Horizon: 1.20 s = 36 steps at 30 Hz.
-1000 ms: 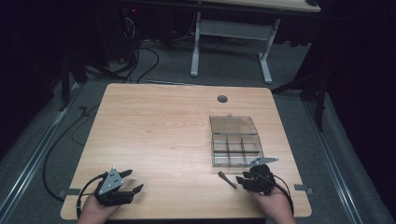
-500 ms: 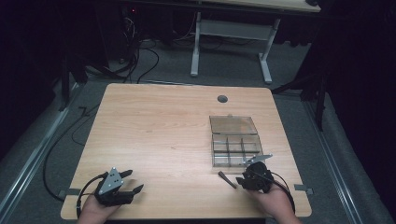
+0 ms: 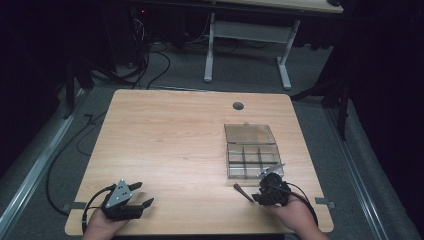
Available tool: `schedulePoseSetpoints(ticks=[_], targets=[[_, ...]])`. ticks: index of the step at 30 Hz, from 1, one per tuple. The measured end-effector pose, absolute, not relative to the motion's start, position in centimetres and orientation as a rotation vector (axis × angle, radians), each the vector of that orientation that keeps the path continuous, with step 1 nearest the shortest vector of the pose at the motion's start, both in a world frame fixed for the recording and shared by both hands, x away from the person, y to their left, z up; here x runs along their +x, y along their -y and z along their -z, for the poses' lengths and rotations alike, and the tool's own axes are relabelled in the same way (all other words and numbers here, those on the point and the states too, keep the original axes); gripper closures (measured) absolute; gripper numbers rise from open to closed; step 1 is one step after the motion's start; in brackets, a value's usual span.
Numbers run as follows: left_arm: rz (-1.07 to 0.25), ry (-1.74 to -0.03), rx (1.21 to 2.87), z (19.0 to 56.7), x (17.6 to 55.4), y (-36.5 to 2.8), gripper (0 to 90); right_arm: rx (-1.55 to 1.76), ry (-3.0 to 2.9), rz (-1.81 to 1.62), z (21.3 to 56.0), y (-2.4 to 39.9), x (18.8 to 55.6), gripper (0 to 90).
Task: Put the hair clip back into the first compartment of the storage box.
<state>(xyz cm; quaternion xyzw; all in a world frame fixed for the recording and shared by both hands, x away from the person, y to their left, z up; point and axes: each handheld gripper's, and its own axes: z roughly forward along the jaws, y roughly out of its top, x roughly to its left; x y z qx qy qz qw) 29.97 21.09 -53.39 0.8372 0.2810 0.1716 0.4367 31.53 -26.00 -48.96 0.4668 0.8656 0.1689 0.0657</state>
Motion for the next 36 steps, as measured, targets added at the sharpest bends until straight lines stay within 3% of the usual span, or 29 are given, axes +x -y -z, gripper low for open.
schedulePoseSetpoints(ticks=[36], targets=[[-0.42,-0.692,2.087,53.4,30.0,-21.1,30.7,1.281,-2.78,-0.309,48.1,23.5,33.2,56.9]])
